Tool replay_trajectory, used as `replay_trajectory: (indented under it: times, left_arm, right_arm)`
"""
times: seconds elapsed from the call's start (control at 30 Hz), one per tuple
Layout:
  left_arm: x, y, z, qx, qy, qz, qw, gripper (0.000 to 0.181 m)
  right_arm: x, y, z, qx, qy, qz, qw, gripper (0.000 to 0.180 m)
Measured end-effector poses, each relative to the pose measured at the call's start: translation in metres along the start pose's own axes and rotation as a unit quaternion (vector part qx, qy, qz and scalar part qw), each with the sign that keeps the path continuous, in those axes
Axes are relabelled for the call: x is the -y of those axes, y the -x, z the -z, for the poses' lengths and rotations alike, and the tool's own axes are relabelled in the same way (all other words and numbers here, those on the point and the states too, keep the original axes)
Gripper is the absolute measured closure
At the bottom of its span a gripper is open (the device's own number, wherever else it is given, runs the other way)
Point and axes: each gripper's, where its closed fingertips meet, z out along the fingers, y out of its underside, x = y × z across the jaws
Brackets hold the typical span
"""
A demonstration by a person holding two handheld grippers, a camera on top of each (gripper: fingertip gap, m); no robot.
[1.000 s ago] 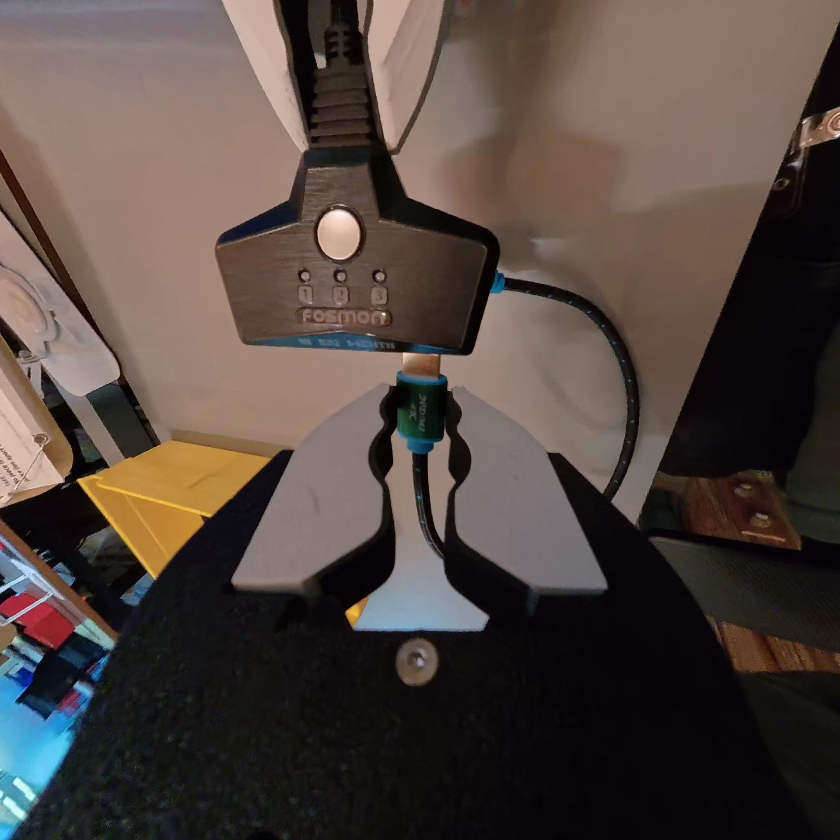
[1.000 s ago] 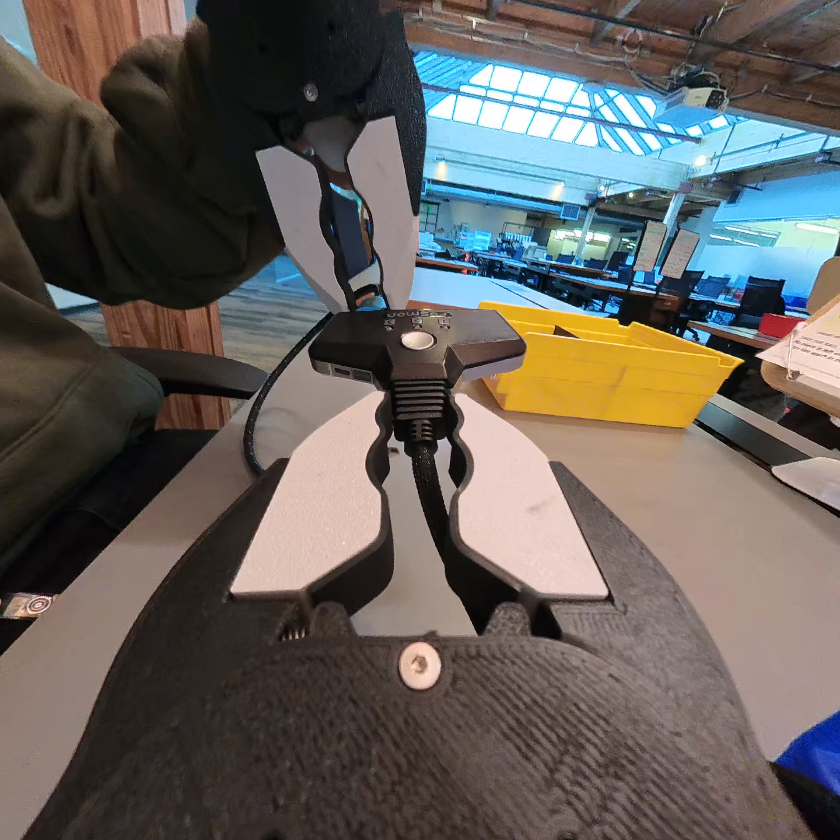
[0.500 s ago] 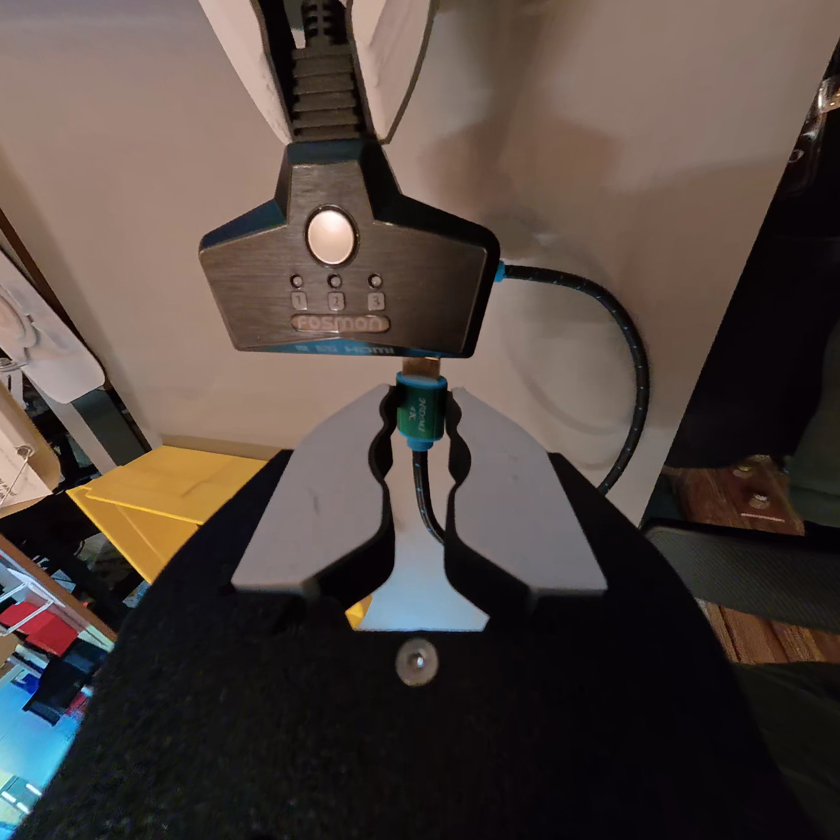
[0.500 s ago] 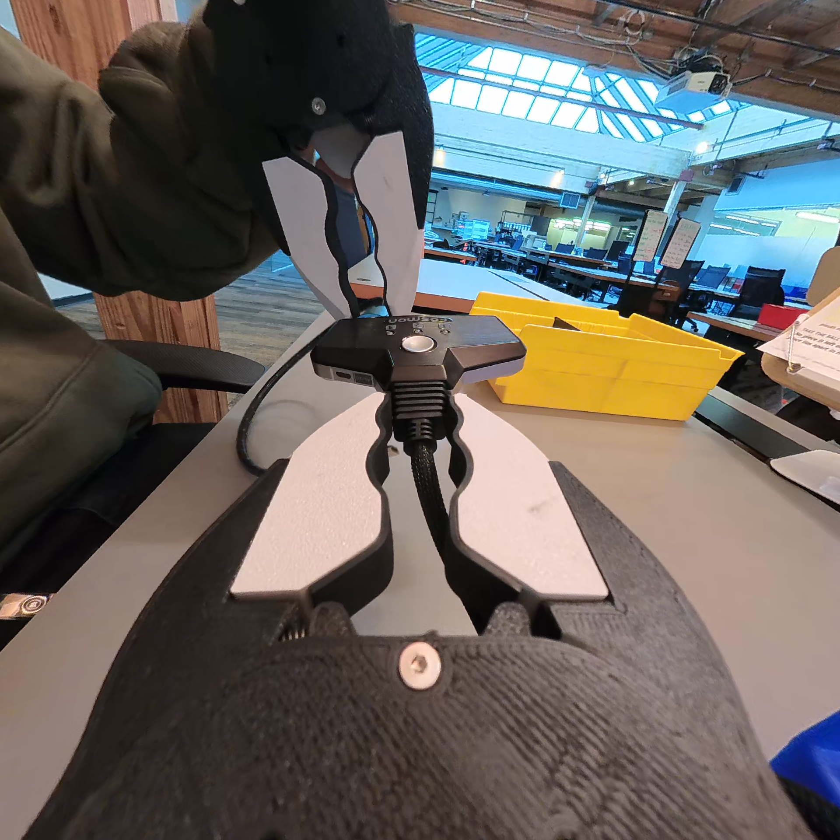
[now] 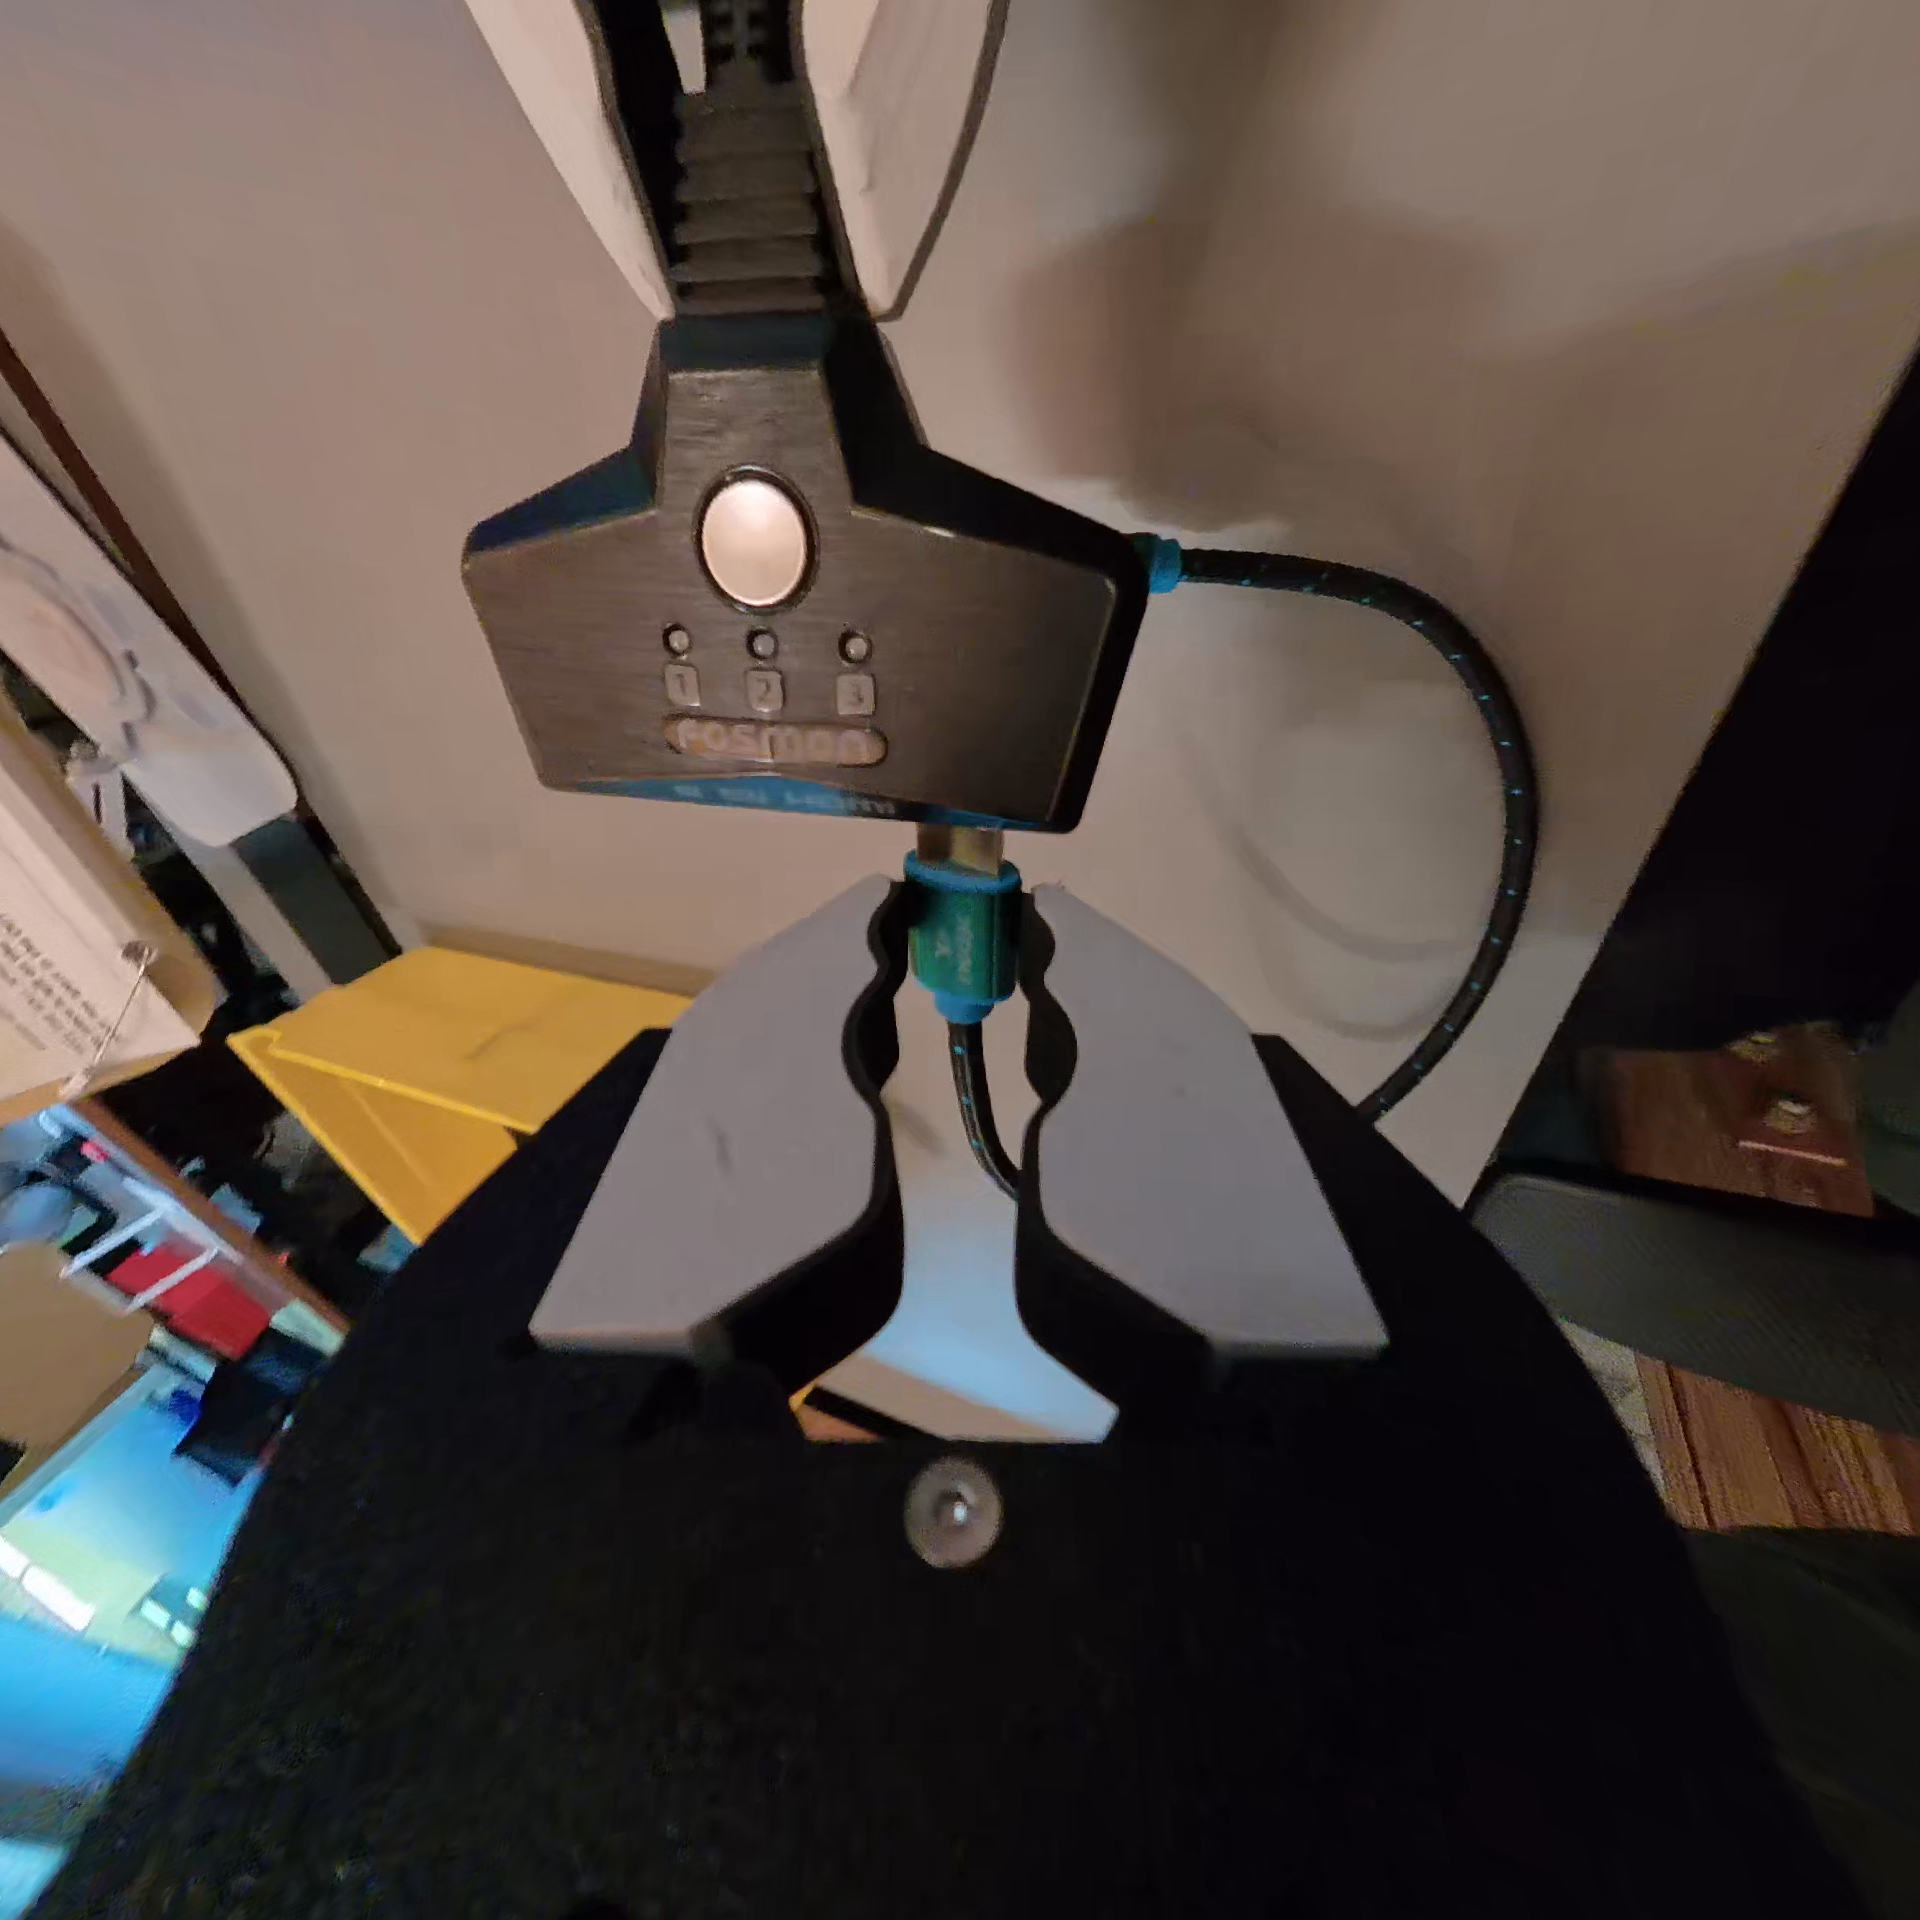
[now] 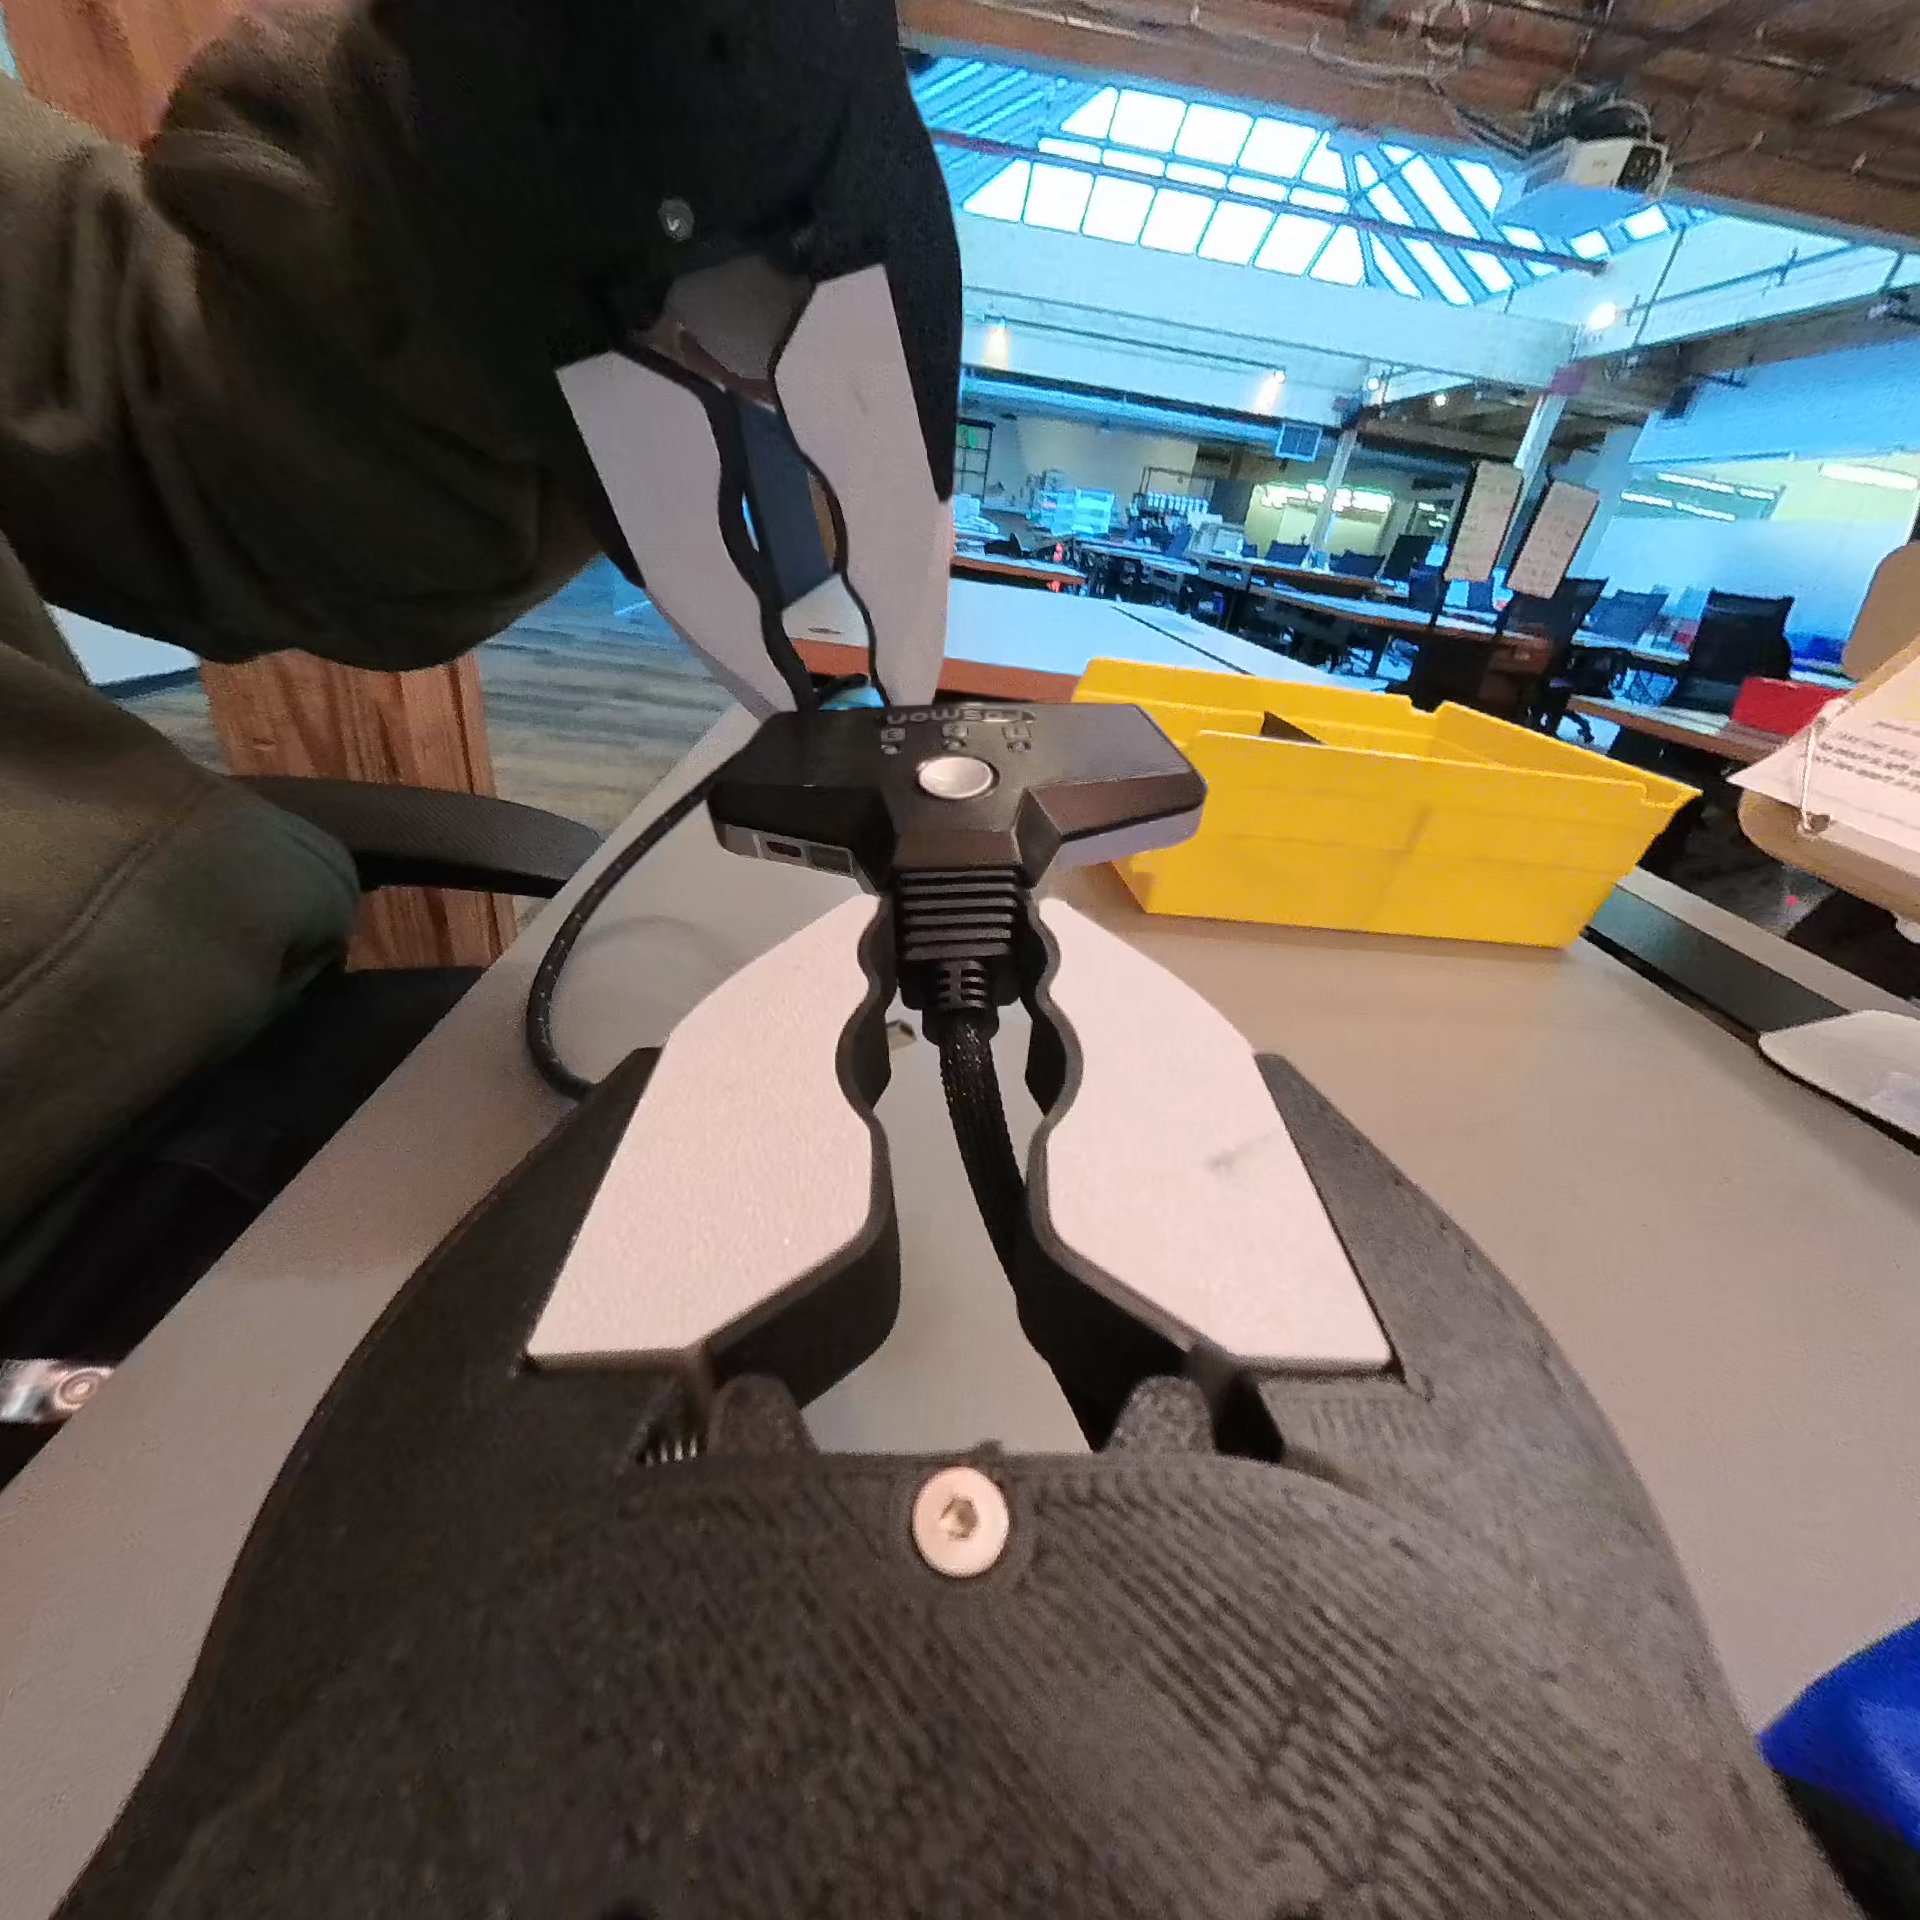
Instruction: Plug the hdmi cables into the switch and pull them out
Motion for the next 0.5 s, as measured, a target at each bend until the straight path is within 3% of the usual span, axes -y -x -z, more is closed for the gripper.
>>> replay_trajectory:
  times: [0.27,0.5]
  left_arm:
    - [-0.009,0.014,-0.009,0.069,0.053,-0.021,0.996,0.162]
    - [-0.007,0.016,-0.009,0.047,0.025,-0.019,0.998,0.163]
  right_arm:
    - [-0.009,-0.010,-0.007,-0.026,0.034,-0.017,0.999,0.157]
    - [-0.014,-0.011,-0.011,-0.027,0.056,-0.019,0.998,0.157]
